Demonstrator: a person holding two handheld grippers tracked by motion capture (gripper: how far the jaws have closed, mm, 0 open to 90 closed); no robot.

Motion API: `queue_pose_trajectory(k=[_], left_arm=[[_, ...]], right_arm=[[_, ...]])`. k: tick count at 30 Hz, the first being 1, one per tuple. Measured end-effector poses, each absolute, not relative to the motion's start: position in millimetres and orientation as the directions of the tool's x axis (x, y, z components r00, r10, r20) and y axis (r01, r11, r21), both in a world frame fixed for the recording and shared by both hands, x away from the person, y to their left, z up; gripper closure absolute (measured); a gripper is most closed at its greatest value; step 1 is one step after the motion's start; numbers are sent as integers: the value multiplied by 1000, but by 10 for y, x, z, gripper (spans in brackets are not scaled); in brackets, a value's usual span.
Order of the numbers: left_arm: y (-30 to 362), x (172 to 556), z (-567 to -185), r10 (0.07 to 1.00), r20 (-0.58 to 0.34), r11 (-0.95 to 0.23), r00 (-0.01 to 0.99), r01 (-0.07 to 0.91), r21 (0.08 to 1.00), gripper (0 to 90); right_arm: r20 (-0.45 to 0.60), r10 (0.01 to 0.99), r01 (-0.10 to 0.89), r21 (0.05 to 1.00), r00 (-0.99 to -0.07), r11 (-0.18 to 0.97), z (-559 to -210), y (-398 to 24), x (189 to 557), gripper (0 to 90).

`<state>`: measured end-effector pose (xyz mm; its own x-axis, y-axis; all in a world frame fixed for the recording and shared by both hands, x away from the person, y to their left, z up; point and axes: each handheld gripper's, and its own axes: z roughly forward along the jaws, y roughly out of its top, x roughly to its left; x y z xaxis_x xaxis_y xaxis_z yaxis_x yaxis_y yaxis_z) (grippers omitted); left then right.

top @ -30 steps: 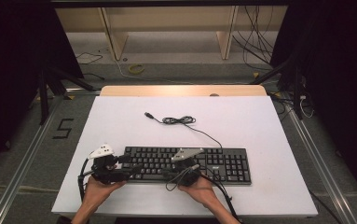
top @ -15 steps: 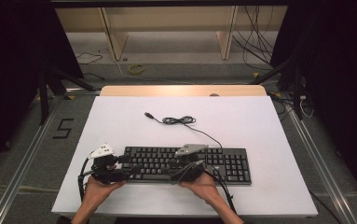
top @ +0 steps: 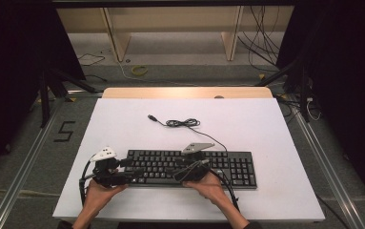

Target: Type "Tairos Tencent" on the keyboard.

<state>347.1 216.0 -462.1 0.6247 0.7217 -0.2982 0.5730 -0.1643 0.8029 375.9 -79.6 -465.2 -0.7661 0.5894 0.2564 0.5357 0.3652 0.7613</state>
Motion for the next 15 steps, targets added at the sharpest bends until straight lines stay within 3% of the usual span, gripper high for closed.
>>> queue_pose_trajectory(k=[7, 15], left_arm=[[2179, 3484, -4639, 740, -302, -168, 601, 600, 782, 407], [2189, 3489, -4663, 755, -283, -204, 591, 623, 755, 586]], right_arm=[[261, 589, 533, 769, -765, 352, -4589, -782, 3810, 444], [237, 586, 521, 765, -775, 379, -4580, -666, 3873, 592]])
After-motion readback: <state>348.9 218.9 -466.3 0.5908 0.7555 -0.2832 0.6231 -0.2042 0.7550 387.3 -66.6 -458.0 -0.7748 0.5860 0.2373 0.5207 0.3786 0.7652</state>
